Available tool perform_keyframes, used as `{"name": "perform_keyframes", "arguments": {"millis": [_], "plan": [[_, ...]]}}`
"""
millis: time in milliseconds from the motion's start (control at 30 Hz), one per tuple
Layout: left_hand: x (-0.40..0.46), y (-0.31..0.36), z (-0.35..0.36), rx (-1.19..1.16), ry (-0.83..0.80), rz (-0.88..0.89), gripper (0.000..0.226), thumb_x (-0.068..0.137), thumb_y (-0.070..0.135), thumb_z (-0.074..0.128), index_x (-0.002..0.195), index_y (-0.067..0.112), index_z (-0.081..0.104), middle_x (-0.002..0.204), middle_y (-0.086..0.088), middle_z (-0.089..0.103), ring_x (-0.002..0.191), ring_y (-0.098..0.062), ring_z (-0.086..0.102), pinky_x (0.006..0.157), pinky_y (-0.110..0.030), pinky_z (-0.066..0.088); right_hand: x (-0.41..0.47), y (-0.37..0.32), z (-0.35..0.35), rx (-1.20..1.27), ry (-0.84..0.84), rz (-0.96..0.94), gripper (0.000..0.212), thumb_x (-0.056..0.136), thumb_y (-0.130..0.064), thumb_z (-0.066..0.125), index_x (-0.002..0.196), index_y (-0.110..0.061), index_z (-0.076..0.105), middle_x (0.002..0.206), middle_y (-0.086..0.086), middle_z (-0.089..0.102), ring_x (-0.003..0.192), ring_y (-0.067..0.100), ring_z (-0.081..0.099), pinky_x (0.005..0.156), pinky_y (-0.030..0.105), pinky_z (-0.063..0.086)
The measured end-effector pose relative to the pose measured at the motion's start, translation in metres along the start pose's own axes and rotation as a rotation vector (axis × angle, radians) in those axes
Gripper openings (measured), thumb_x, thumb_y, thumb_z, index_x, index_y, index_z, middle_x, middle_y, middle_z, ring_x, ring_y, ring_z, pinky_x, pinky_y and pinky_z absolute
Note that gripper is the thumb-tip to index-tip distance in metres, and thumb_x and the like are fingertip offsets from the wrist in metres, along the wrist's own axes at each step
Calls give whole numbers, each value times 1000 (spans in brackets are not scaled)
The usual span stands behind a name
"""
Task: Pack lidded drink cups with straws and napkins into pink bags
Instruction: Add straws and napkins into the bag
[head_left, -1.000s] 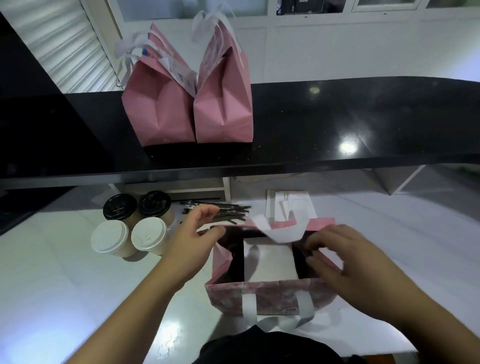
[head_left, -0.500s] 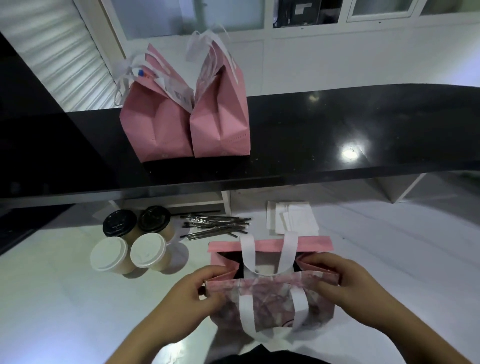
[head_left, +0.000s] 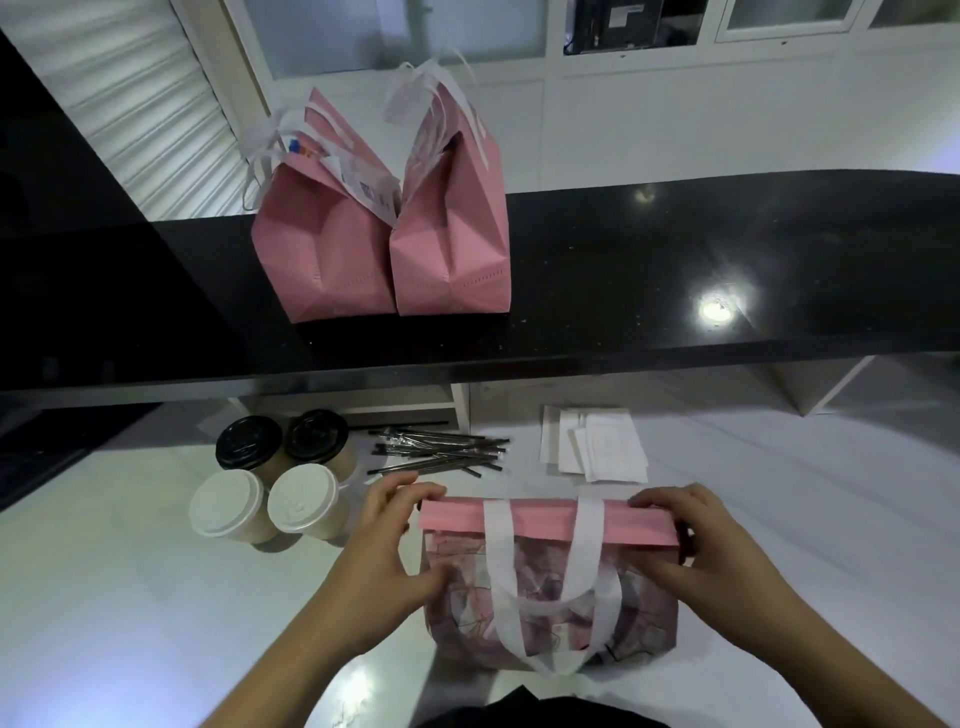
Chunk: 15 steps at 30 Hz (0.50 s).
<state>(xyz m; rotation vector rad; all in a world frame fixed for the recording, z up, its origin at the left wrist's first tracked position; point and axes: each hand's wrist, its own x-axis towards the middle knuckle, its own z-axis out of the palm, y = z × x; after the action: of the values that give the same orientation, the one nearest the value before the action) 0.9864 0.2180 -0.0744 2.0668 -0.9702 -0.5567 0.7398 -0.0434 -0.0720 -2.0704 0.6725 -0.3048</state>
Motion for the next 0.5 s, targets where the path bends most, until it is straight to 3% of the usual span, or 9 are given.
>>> {"name": "perform_keyframes", "arguments": {"millis": [133,233,333,400,500], "plan": [[2,5,4,111,-26,99,43,84,24,77,112,49,55,122,31,59,117,3,55,91,-22,45,0,-1,2,-258,64,-203,46,76,-23,88,105,-43,59,114,-29,47,106,1,52,81,16,46],[-1,7,9,190,-1,160,39,84,29,71,112,48,52,119,34,58,113,5,53,90,-23,45,-3,0,4,-400,46,-315,50,72,-12,89,106,-33,58,114,-28,51,105,-2,48,81,11,40],[-3,4,14,230,38,255,46,82,17,77,109,44,51,122,31,52,112,3,52,90,-27,48,-5,4,7,-504,82,-418,46,70,-8,90,104,-23,63,115,-13,55,102,11,52,81,16,41],[-5,0,16,275,39,296,46,80,10,79,105,38,53,124,27,49,112,-1,52,91,-31,49,-7,6,6,-521,109,-467,35,76,-16,88,101,-21,65,115,-12,57,102,15,55,82,18,42],[-7,-3,14,321,24,324,31,82,29,77,102,38,54,126,29,50,114,4,50,97,-22,40,-9,6,5,-503,103,-490,20,91,-37,72,101,-21,65,113,-14,59,105,13,54,88,19,42]]}}
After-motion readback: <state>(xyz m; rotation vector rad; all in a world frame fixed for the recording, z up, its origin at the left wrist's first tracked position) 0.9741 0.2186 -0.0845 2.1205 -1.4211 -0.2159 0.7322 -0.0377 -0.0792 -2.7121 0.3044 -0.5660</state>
